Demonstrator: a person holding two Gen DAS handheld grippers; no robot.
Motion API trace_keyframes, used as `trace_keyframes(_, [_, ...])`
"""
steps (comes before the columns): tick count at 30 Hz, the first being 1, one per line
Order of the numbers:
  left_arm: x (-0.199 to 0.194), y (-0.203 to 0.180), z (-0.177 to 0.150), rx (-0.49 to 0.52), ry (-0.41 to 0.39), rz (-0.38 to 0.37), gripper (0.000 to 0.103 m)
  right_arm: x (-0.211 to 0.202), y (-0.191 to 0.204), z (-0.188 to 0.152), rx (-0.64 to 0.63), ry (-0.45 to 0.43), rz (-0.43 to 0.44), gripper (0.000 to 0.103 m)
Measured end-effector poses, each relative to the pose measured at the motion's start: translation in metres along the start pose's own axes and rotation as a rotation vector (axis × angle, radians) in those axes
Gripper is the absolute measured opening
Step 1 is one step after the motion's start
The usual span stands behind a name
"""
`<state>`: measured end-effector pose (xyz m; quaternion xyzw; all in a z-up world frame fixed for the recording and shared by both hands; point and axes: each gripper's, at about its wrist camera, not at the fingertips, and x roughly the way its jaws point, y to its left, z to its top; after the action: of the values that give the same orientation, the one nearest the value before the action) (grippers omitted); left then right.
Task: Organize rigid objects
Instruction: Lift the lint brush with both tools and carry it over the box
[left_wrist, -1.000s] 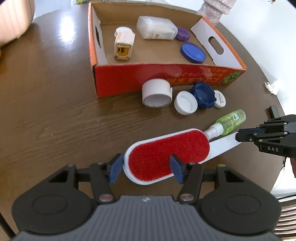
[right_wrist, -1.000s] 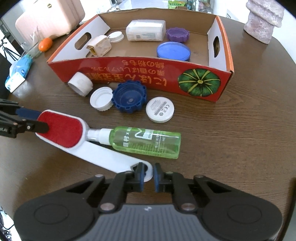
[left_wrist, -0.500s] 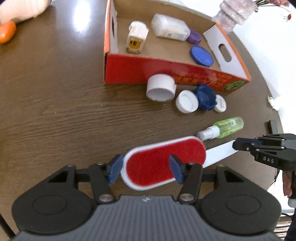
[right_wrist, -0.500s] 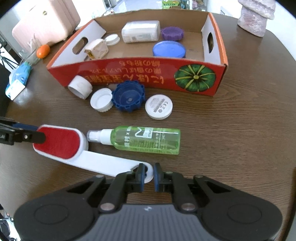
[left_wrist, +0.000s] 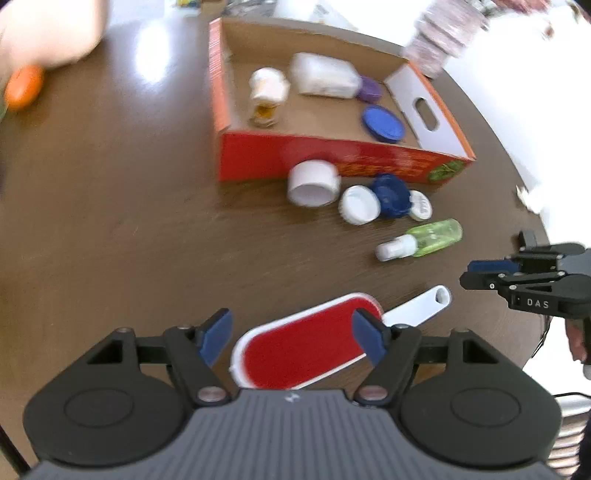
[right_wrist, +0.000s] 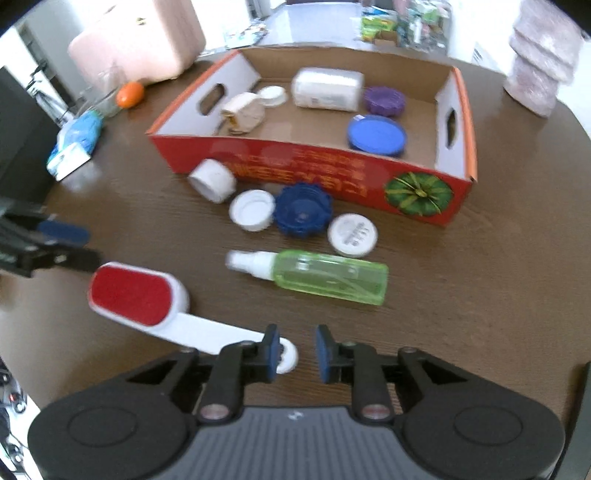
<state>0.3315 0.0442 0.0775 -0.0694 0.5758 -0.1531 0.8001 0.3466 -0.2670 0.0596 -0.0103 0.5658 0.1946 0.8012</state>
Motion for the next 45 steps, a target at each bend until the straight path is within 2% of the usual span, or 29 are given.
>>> trace_keyframes(4, [0.0, 0.014, -0.013, -0.07, 0.004, -0.041, 0.074, 0.01, -0.009, -0.006, 0.039, 0.019, 0.065, 0.024])
trace_keyframes(10, [0.008, 0.01, -0.023, -0.085, 0.021, -0.035, 0.07, 0.023, 0.0, -0.007, 0.028, 0.048, 0.052, 0.024])
trace_keyframes(13, [0.012, 0.009, -0.027, -0.086, 0.042, -0.022, 0.062, 0.028, 0.001, -0.006, 0.031, 0.054, 0.05, 0.019])
trace_keyframes(15, [0.014, 0.008, -0.03, -0.083, 0.049, -0.025, 0.06, 0.033, 0.003, -0.008, 0.027, 0.066, 0.044, 0.013])
trace_keyframes(18, [0.018, 0.009, -0.031, -0.086, 0.052, -0.011, 0.058, 0.035, 0.002, -0.01, 0.033, 0.071, 0.045, 0.012])
trace_keyframes(23, [0.021, 0.01, -0.027, -0.066, 0.051, -0.011, 0.053, 0.035, -0.001, -0.011, 0.044, 0.073, 0.052, 0.011])
trace_keyframes(26, [0.026, 0.012, -0.022, -0.053, 0.058, 0.013, 0.056, 0.035, -0.002, -0.011, 0.049, 0.069, 0.052, 0.011])
trace_keyframes(29, [0.03, 0.017, -0.018, -0.08, 0.062, -0.021, 0.05, 0.034, -0.003, -0.012, 0.051, 0.067, 0.051, 0.011])
trace_keyframes(35, [0.03, 0.009, -0.021, -0.072, 0.046, -0.015, 0.05, 0.032, -0.002, -0.012, 0.044, 0.066, 0.03, 0.011])
trace_keyframes(40, [0.024, 0.003, -0.02, -0.055, 0.03, -0.01, 0.05, 0.026, -0.005, -0.014, 0.053, 0.05, 0.038, 0.011])
trace_keyframes(45, [0.004, -0.009, -0.007, -0.027, -0.011, -0.016, 0.05, 0.002, -0.009, -0.008, 0.055, 0.016, 0.034, 0.011])
